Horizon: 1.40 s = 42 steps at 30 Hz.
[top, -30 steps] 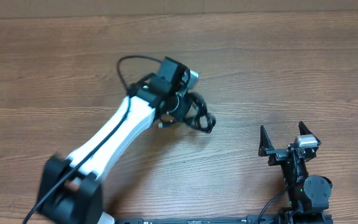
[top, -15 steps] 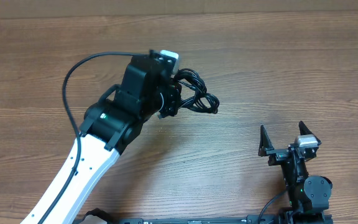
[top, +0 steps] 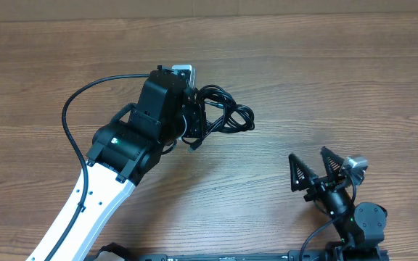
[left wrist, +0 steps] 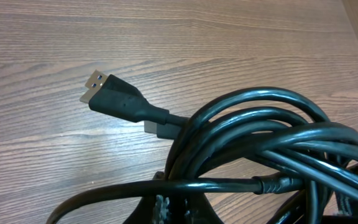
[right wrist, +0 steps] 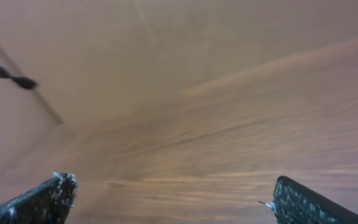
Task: Untangle cables
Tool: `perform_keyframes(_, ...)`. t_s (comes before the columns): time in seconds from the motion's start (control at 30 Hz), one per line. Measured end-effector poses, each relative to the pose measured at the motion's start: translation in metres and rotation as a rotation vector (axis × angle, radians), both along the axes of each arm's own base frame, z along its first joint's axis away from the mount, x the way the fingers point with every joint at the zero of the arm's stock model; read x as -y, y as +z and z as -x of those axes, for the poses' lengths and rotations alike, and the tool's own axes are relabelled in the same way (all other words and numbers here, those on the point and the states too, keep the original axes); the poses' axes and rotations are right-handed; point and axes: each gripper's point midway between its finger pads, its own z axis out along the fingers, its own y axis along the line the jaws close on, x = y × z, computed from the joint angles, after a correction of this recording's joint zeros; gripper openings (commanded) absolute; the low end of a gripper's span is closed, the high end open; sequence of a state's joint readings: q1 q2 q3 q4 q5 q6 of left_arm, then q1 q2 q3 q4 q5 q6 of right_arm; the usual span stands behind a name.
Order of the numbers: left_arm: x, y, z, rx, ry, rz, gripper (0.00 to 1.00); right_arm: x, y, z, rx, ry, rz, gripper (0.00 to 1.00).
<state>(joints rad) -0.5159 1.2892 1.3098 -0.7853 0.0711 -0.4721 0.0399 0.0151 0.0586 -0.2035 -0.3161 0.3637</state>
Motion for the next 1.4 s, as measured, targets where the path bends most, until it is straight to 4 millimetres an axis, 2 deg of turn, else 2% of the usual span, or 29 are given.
perform_keyframes(0.1,0.006,0.002,0.002,0.005,-0.045,0.009,0.04,-0.005,0.016,0.008,-0.036,0.031,-0.024,1.0)
perform_keyframes(0.23,0.02,0.006,0.01,0.027,-0.17,0.025,0.04,-0.008,0.055,0.016,-0.071,0.051,-0.036,1.0)
perform_keyframes(0.33,0.028,0.008,0.016,0.041,-0.257,0.03,0.04,-0.01,0.069,0.014,-0.167,0.06,-0.038,1.0)
perform_keyframes(0.43,0.037,0.01,0.024,0.062,-0.358,0.039,0.04,-0.019,0.067,0.009,-0.343,0.124,0.001,1.0)
perform_keyframes(0.67,0.053,0.02,0.037,0.106,-0.508,0.088,0.04,-0.049,0.075,-0.009,-0.45,0.341,-0.01,1.0)
perform_keyframes(0.77,0.058,0.023,0.041,0.115,-0.547,0.107,0.04,-0.067,0.078,-0.006,-0.438,0.475,-0.041,1.0)
perform_keyframes(0.93,0.065,0.029,0.047,0.147,-0.616,0.128,0.04,-0.087,0.096,0.007,-0.36,0.666,-0.072,1.0)
perform_keyframes(1.13,0.07,0.037,0.047,0.19,-0.655,0.148,0.04,-0.095,0.105,0.02,-0.329,0.765,-0.097,1.0)
perform_keyframes(1.4,0.076,0.042,0.058,0.181,-0.711,0.199,0.04,-0.101,0.116,0.03,-0.288,0.849,-0.119,1.0)
